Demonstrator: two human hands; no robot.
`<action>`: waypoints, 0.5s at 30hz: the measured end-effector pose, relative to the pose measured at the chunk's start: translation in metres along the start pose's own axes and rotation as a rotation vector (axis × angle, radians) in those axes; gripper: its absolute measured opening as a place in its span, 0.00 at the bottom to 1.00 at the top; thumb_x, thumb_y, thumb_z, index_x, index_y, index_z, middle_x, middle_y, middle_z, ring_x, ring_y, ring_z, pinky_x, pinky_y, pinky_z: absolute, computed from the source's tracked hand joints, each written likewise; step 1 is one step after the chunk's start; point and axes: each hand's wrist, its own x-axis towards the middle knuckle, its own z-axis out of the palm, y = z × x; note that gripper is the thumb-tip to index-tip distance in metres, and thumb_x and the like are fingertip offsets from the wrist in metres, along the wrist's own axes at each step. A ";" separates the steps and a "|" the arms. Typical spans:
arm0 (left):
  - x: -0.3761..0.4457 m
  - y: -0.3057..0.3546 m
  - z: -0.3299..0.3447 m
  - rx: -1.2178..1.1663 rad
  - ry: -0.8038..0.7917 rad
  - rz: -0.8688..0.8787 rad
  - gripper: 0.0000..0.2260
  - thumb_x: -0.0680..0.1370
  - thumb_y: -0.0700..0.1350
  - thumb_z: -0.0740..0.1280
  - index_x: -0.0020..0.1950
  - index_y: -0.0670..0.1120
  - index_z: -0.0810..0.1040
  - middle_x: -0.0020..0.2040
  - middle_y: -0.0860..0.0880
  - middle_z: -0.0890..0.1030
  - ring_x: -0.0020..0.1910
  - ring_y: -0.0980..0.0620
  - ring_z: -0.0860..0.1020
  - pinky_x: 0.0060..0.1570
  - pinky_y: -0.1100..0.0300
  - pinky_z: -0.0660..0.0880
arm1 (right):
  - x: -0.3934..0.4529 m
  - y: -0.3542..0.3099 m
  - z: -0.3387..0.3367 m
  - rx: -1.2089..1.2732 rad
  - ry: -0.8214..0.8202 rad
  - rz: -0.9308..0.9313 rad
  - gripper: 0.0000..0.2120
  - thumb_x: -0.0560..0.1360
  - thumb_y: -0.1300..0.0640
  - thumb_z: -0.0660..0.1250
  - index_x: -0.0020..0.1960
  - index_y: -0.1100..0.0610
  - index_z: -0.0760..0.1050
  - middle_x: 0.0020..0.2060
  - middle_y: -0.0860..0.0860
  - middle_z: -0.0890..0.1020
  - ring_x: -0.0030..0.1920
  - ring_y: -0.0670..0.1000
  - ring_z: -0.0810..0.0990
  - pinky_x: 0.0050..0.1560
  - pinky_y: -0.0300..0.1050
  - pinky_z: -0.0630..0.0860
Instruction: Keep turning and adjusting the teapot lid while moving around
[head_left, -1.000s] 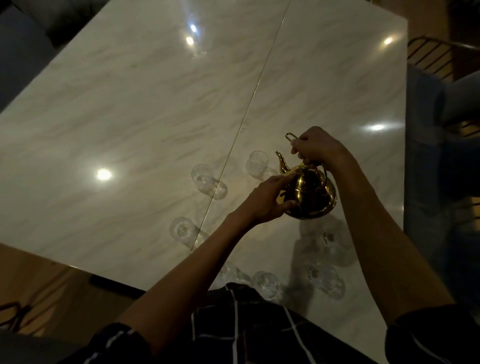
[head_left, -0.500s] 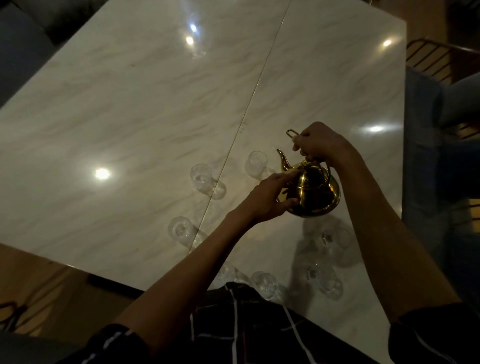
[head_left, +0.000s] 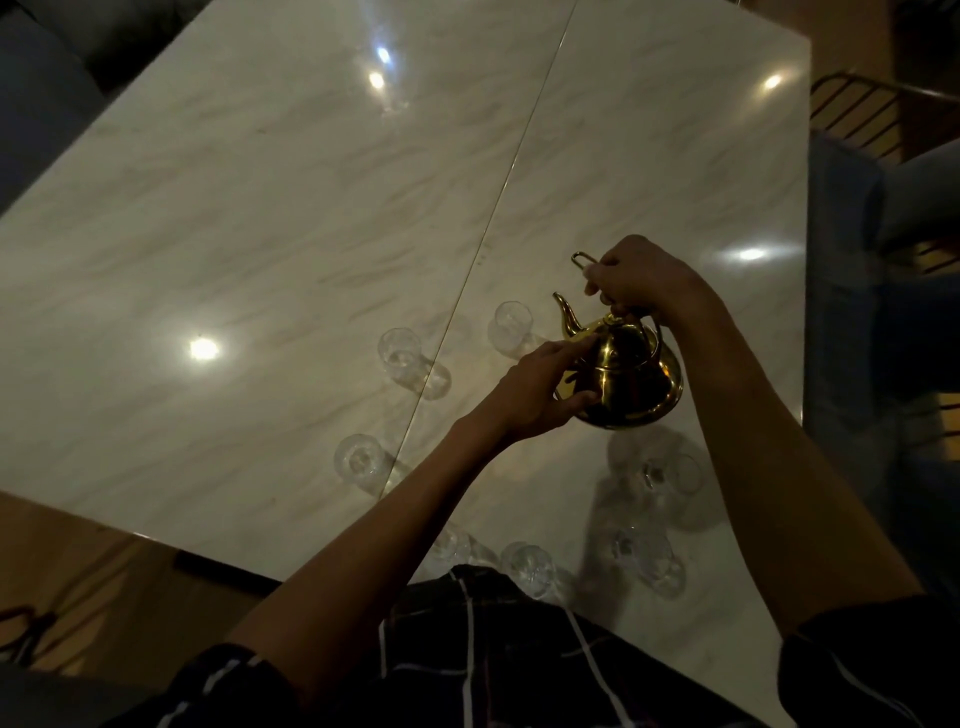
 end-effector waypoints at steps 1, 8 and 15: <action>0.000 0.000 0.000 0.000 0.000 -0.003 0.32 0.77 0.53 0.67 0.78 0.51 0.60 0.71 0.43 0.72 0.65 0.47 0.75 0.61 0.43 0.75 | 0.000 0.000 0.000 0.000 0.001 -0.001 0.15 0.81 0.57 0.61 0.56 0.67 0.79 0.35 0.53 0.77 0.33 0.48 0.75 0.35 0.40 0.73; 0.002 0.001 0.000 -0.002 0.003 0.000 0.31 0.77 0.53 0.68 0.78 0.51 0.61 0.71 0.43 0.72 0.65 0.48 0.75 0.62 0.44 0.75 | 0.001 0.000 -0.002 -0.006 -0.003 -0.002 0.15 0.81 0.57 0.60 0.57 0.67 0.79 0.35 0.53 0.77 0.33 0.48 0.75 0.33 0.39 0.72; 0.000 0.002 0.000 -0.019 0.010 -0.004 0.31 0.77 0.51 0.68 0.78 0.51 0.61 0.70 0.43 0.73 0.64 0.48 0.75 0.60 0.43 0.76 | 0.002 0.002 0.000 -0.006 -0.010 0.000 0.16 0.81 0.56 0.61 0.57 0.67 0.79 0.36 0.53 0.77 0.33 0.49 0.75 0.34 0.40 0.73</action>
